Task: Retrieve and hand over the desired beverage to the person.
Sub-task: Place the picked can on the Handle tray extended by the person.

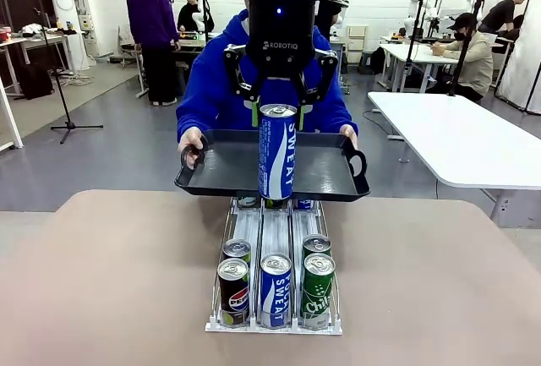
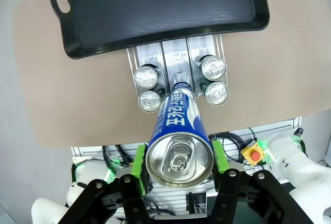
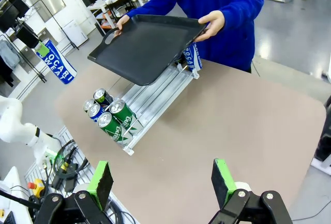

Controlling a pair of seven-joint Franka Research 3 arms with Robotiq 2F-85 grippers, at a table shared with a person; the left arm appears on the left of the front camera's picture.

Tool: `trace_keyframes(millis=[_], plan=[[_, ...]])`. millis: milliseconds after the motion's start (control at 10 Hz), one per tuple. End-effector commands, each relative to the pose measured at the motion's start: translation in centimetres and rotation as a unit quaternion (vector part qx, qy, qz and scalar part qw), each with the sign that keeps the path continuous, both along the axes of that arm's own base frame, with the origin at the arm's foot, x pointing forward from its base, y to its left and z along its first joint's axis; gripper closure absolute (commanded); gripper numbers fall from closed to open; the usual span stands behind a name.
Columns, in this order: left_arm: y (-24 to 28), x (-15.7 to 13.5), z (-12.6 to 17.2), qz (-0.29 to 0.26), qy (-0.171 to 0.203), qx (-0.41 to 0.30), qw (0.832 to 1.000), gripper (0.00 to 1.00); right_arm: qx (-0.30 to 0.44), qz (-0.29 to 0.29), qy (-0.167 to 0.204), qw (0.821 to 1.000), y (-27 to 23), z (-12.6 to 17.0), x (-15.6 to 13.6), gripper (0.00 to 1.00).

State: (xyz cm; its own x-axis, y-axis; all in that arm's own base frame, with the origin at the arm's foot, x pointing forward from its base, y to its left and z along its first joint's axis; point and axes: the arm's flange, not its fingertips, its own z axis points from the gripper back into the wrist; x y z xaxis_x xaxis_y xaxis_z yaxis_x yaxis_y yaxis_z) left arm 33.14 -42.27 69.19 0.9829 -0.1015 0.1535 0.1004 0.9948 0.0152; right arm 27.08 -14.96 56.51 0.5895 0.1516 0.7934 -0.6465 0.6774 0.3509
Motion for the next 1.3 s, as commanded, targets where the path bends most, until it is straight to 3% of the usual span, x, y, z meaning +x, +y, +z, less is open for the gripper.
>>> trace_keyframes(millis=[0, 800, 900, 1200], plan=[[0.5, -0.5, 0.2, 0.003, -0.007, -0.001, 1.000, 1.00, 0.012, 0.009, -0.012, 1.000, -0.1, 0.3, 0.3, 0.00], [0.5, -0.5, 0.2, 0.003, -0.007, -0.001, 1.000, 1.00, 0.012, 0.009, -0.012, 1.000, -0.1, 0.3, 0.3, 0.00], [0.0, 0.0, 0.0, 0.000, 0.000, 0.000, 1.000, 0.42, 0.012, 0.009, -0.012, 1.000, -0.1, 0.3, 0.3, 0.00], [3.4, 5.5, -0.6, -0.013, 0.006, -0.019, 1.000, 0.42, 0.012, 0.009, -0.012, 1.000, -0.1, 0.3, 0.3, 0.00]])
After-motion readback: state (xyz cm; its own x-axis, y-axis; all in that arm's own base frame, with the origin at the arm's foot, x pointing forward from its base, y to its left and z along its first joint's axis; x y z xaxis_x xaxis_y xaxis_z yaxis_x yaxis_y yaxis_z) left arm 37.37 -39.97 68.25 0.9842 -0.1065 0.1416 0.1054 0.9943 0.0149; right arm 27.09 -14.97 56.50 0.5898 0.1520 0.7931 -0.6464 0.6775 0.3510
